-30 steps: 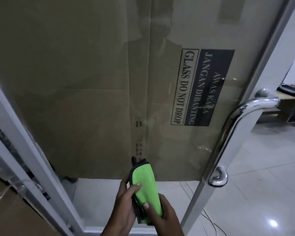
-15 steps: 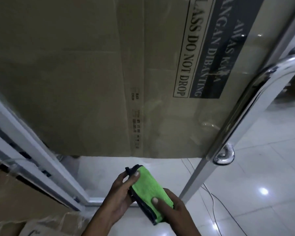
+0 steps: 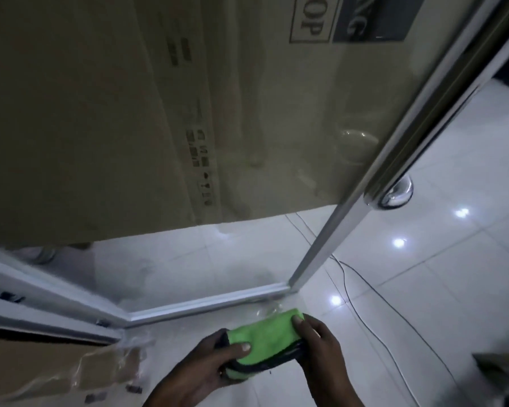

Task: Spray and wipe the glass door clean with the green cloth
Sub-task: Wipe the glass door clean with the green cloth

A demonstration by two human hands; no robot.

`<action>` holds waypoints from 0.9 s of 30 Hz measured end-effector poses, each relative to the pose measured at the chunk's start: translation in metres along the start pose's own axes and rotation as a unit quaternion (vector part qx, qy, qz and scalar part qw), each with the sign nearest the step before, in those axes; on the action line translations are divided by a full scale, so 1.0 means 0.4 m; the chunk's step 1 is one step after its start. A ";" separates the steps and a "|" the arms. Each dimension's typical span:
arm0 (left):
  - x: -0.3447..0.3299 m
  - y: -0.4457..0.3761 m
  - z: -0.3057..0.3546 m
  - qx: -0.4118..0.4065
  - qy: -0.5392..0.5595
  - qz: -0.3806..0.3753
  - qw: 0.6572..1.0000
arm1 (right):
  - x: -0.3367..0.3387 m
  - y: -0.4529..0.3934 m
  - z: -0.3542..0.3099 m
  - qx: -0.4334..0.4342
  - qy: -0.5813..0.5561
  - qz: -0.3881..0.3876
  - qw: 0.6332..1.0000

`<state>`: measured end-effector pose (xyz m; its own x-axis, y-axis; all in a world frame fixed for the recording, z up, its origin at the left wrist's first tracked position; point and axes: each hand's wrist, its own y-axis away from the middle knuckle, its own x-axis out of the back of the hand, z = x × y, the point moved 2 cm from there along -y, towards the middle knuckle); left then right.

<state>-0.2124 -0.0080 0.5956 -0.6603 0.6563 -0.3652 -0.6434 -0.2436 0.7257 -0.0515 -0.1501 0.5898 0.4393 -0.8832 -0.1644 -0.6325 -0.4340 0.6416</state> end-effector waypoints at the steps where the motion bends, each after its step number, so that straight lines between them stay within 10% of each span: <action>1: -0.001 -0.020 -0.023 -0.002 0.019 0.009 1.000 | 0.005 -0.017 0.021 -0.018 -0.029 0.002 0.999; 7: 0.005 -0.167 -0.150 -0.014 0.080 0.084 0.993 | 0.001 -0.080 0.173 -0.163 -0.096 -0.013 0.982; 16: 0.074 -0.443 -0.327 0.046 -0.112 0.068 0.990 | 0.120 -0.345 0.341 -0.100 0.057 0.008 0.993; 27: 0.238 -0.991 -0.661 0.004 -0.095 0.105 0.990 | 0.186 -0.919 0.731 -0.086 0.180 -0.022 0.980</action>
<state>-0.1226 -0.0376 0.1189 -0.6946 0.7137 -0.0901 -0.4953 -0.3837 0.7794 0.0271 -0.1081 0.1225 0.6793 -0.7314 0.0608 -0.5049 -0.4055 0.7620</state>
